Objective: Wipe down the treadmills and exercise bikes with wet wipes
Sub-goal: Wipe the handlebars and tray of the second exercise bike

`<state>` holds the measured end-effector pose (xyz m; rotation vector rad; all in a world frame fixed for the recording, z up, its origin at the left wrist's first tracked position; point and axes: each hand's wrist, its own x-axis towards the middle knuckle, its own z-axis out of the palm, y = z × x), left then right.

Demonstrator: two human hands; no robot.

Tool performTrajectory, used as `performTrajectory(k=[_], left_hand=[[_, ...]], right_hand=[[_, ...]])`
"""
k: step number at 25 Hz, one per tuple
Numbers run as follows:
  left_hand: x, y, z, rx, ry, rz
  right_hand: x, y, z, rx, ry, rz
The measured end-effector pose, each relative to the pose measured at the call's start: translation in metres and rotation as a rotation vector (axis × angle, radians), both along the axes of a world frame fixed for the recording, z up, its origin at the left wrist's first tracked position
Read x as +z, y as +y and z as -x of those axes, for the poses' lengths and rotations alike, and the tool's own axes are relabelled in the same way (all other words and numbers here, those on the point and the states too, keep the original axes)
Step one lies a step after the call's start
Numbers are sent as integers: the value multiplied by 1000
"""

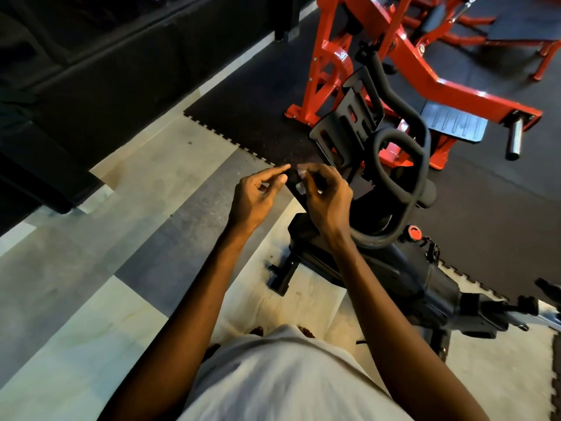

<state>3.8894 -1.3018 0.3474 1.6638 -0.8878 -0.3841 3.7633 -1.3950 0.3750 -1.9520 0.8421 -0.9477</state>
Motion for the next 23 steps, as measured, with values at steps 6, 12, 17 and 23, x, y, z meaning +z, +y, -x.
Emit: performTrajectory(k=[6,12,17,23], left_hand=[[2,-7,13,28,-558,-44],[-3,-14,47,-141,-935,-184],[0,-22,64,-299,-1016,-417],[-3,-33,80,-409,-993,-506]], right_hand=[[-16,-5,60,125,233,70],[-33,-23,99,17,430,61],[-44,-15,117,88,535,160],[-41,-43,160,-90,475,164]])
